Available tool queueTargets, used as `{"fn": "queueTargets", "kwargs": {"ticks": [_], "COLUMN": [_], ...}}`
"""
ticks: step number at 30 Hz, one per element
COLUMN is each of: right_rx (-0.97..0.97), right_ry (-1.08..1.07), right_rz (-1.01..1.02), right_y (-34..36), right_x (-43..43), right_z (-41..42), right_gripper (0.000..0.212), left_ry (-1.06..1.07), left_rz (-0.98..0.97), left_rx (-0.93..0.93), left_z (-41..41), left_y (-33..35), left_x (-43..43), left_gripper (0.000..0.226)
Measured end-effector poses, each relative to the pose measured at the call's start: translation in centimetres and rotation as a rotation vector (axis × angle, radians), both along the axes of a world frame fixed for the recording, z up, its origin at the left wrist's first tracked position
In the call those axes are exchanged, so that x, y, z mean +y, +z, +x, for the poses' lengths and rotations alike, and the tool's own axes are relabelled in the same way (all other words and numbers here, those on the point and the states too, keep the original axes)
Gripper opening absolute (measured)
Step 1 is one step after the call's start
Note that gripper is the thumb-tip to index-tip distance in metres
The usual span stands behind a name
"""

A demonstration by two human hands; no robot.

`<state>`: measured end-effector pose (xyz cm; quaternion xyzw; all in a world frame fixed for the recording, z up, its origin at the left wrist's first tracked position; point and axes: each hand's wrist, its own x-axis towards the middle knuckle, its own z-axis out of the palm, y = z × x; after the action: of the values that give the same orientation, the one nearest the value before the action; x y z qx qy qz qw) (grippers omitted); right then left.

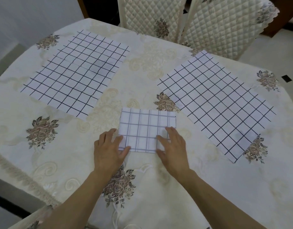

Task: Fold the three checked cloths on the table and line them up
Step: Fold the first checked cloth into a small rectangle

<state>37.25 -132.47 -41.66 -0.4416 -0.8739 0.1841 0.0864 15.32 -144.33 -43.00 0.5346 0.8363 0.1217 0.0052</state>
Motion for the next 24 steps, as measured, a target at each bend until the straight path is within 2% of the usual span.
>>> {"fn": "queueTargets", "kwargs": {"ticks": [4, 9, 16, 24], "right_rx": [0.031, 0.041, 0.092, 0.036], "right_ry": [0.018, -0.029, -0.099, -0.160], "right_rz": [-0.039, -0.071, -0.074, -0.084], "right_y": [-0.5, -1.1, -1.4, -1.5], "right_x": [-1.5, -2.5, -1.5, 0.3], "right_z": [-2.6, -3.8, -0.4, 4.1], "right_gripper": [0.046, 0.046, 0.039, 0.040], "left_ry": [0.052, 0.070, 0.095, 0.037], "left_rz": [-0.048, -0.068, -0.093, -0.109], "left_rx": [-0.020, -0.015, -0.068, -0.125], "left_z": [0.8, 0.9, 0.1, -0.9], "left_y": [0.4, 0.4, 0.0, 0.1], "left_x": [-0.2, -0.3, -0.9, -1.5], "left_gripper": [0.055, 0.056, 0.048, 0.039]}}
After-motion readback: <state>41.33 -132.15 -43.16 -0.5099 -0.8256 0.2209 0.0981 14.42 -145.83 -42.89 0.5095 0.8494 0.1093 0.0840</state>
